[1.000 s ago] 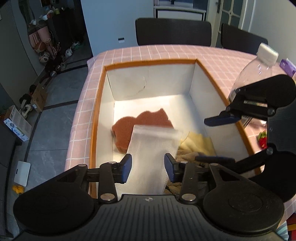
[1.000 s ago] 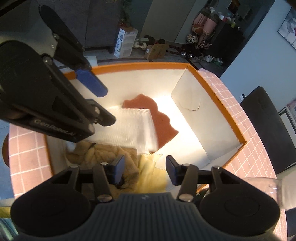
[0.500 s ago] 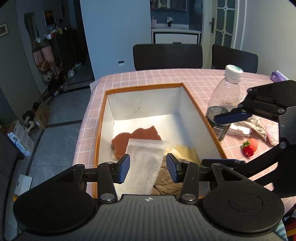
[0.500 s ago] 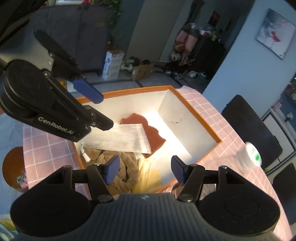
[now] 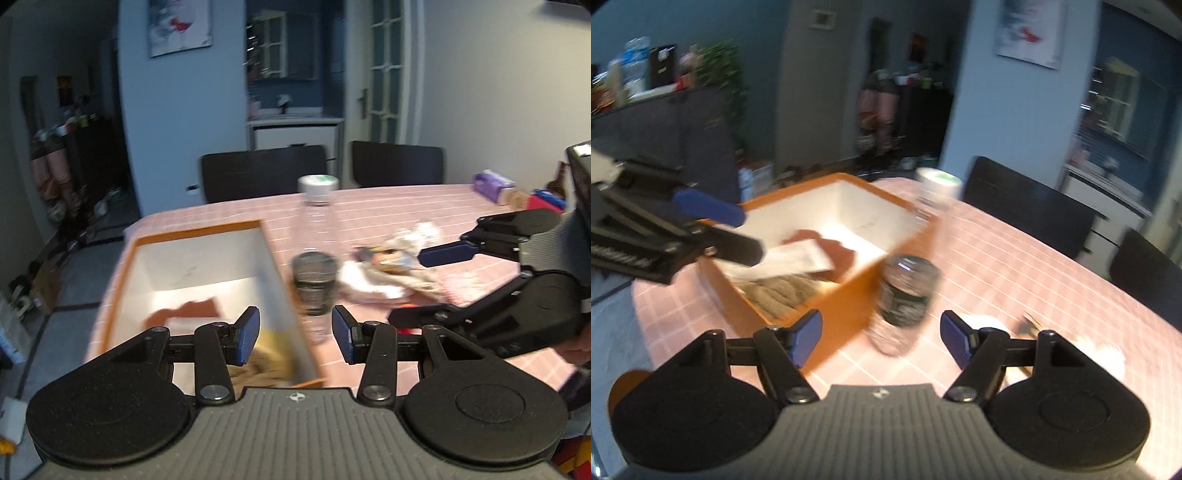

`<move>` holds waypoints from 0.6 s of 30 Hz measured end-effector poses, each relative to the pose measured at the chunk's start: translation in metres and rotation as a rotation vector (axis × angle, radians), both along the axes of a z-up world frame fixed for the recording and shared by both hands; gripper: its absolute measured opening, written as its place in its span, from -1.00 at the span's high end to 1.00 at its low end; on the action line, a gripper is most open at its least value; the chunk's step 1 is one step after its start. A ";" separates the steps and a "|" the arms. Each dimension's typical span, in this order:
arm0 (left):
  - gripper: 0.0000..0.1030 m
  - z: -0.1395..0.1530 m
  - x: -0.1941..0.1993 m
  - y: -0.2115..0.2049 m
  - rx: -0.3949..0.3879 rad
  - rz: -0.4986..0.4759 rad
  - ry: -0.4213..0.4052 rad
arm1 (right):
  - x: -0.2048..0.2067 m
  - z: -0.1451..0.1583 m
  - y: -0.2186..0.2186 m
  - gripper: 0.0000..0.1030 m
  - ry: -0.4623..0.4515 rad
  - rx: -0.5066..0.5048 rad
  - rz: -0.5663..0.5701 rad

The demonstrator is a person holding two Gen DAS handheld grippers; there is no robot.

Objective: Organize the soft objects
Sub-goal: 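Withdraw both open grippers from the box back toward the table, then grasp the crocheted orange toy with the left gripper while the right gripper grasps the crocheted hat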

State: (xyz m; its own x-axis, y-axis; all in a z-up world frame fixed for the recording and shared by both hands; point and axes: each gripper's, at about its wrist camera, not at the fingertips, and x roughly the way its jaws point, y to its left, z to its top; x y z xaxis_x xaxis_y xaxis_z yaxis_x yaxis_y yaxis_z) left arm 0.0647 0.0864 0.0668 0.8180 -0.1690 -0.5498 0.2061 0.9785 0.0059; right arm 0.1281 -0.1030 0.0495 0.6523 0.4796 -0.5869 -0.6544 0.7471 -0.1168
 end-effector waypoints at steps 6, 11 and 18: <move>0.00 -0.024 0.000 -0.045 -0.047 -0.051 -0.038 | -0.010 -0.024 -0.051 -0.39 -0.014 0.029 -0.164; 0.00 -0.052 0.006 -0.076 -0.093 -0.086 -0.036 | -0.014 -0.047 -0.091 -0.41 -0.003 0.049 -0.305; -0.07 -0.097 0.027 -0.111 -0.110 -0.101 0.006 | -0.005 -0.085 -0.141 -0.42 0.119 0.158 -0.487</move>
